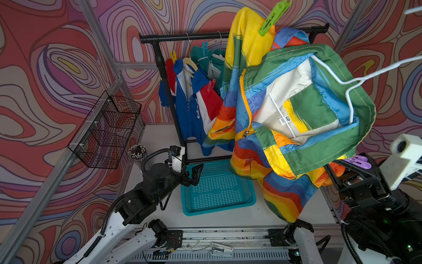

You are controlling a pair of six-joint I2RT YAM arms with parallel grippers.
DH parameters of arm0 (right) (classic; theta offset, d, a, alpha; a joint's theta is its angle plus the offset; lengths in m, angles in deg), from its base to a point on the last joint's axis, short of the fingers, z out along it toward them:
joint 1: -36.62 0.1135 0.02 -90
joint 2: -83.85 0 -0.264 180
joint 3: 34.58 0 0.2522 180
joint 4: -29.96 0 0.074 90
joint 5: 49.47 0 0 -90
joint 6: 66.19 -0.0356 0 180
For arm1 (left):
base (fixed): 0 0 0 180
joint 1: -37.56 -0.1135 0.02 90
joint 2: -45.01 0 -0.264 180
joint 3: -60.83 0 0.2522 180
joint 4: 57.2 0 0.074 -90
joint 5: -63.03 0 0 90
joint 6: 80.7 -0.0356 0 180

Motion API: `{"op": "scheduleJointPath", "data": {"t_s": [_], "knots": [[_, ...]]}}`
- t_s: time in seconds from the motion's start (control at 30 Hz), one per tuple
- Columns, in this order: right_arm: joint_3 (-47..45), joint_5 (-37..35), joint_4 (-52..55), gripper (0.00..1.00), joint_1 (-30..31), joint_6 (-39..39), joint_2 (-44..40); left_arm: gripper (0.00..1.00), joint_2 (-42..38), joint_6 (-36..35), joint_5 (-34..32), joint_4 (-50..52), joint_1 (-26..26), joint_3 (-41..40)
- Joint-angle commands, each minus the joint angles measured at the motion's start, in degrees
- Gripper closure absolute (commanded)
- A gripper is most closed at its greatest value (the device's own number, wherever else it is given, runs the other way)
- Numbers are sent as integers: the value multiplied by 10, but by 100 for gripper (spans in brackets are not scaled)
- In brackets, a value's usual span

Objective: Remove the clothespins securing jackets to the hanger
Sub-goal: Adjust the jacket in the basket.

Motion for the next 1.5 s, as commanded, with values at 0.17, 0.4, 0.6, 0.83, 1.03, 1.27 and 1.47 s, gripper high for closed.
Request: {"op": "scheduleJointPath", "data": {"t_s": [0.17,0.4,0.6,0.83,1.03,1.27,1.47], "knots": [[-27,-53,54,100,-1,53,10,0,8,4,9,-24,1,-1],[-47,-57,162,100,27,149,15,0,25,2,11,-34,1,-6],[-65,-60,240,100,63,231,32,0,48,1,16,-49,1,-8],[-67,-66,342,100,115,338,58,0,59,0,6,-60,1,-13],[-71,-67,385,100,161,388,81,0,75,-2,-2,-67,1,-16],[-75,-67,409,100,220,430,95,0,111,-5,-15,-88,1,-12],[-95,-88,456,100,285,506,109,0,157,-15,-28,-85,-5,13]]}}
